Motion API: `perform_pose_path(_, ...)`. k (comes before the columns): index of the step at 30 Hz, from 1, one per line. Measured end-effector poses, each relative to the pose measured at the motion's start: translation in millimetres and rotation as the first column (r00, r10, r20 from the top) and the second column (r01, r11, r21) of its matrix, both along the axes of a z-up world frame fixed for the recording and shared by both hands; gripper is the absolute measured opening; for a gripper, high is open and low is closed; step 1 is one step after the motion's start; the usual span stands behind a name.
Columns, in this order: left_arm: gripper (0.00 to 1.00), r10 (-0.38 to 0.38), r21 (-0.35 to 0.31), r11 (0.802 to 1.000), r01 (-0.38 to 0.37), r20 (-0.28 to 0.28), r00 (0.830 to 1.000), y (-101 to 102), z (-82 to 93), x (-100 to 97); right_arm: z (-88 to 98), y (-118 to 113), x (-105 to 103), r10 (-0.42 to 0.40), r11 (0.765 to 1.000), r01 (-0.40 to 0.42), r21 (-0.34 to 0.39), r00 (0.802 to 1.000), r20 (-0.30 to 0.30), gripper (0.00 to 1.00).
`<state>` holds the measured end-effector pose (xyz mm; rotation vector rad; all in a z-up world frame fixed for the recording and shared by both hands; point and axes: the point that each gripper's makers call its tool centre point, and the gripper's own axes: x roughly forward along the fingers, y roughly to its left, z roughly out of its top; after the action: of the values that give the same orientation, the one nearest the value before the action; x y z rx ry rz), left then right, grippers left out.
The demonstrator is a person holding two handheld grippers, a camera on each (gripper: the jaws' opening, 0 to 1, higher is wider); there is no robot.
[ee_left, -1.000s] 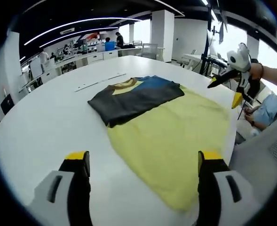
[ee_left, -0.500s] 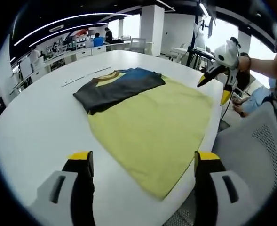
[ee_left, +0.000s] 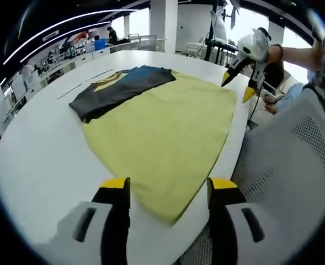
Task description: Fold the garment on the visible template until the final outline fits inside the template.
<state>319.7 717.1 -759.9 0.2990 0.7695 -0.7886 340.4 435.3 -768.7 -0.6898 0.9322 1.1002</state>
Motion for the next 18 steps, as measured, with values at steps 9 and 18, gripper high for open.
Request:
perform_pose_path(9,0.38,-0.048,0.052,0.997,0.048,-0.01,0.999,1.2,-11.0,-5.2,-5.1,-2.7,1.4,-0.001,1.0,0.001,-0.005,1.0,-0.001,0.39)
perform_pose_path(18,0.37,-0.052,0.07,0.996,0.052,0.002,0.999,2.9,-13.8,-2.8,-8.4,-2.4,2.8,-0.021,1.0,0.021,0.012,1.0,-0.009,0.33)
